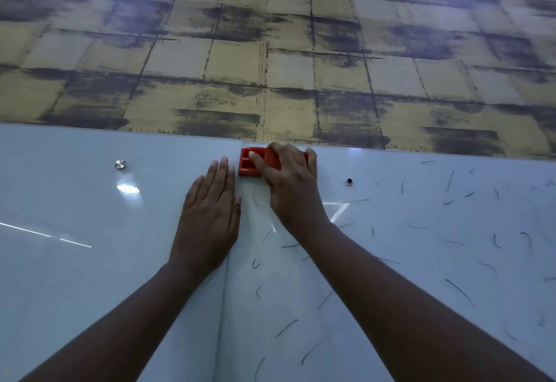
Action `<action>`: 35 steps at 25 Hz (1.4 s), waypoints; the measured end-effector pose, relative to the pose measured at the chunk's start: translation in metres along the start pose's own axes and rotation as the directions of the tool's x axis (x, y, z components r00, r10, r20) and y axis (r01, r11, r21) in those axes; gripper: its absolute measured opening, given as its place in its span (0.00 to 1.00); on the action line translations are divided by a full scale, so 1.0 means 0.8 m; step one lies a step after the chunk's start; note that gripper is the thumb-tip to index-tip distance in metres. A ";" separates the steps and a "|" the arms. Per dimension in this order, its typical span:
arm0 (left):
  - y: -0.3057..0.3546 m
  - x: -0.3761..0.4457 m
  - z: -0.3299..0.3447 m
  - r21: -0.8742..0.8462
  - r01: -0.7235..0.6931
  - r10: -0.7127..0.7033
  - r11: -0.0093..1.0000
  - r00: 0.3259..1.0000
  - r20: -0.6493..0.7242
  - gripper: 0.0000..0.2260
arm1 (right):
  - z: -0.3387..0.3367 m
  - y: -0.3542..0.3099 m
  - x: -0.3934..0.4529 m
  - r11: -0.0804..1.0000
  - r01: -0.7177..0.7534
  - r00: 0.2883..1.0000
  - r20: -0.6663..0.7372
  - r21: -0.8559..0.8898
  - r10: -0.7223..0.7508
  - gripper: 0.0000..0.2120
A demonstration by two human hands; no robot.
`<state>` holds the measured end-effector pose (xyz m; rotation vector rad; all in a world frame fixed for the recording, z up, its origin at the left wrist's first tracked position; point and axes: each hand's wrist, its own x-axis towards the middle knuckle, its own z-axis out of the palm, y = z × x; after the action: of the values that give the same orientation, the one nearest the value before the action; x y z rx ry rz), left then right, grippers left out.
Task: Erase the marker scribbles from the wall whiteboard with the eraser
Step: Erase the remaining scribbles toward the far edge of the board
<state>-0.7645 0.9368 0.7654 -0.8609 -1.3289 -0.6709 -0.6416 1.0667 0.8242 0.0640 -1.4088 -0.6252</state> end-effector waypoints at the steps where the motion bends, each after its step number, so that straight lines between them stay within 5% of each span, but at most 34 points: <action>1: 0.000 0.000 0.000 0.023 -0.009 0.009 1.000 1.000 -0.002 0.30 | -0.004 0.003 -0.001 0.999 0.022 1.000 0.015 -0.024 -0.022 0.26; 12: 0.001 -0.003 -0.001 0.075 -0.041 0.043 0.996 0.999 -0.033 0.30 | -0.024 0.022 -0.040 0.993 0.097 0.995 0.031 -0.063 -0.095 0.26; 17: 0.002 -0.005 -0.001 0.068 -0.047 0.050 0.997 0.998 -0.048 0.29 | -0.033 0.067 0.007 0.980 -0.189 0.982 0.008 -0.070 0.190 0.23; 26: 0.002 -0.008 -0.002 0.068 -0.043 0.047 0.997 0.997 -0.054 0.29 | -0.056 0.148 -0.041 0.913 -0.401 0.914 -0.108 -0.083 0.391 0.23; 35: 0.004 -0.018 0.001 0.052 -0.037 0.040 0.998 0.997 -0.062 0.26 | -0.065 0.103 -0.132 0.830 -0.555 0.807 -0.274 -0.049 0.523 0.24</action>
<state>-0.7646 0.9382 0.7506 -0.8160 -1.2643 -0.6266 -0.5662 1.1658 0.7528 -0.3453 -1.0652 -0.2129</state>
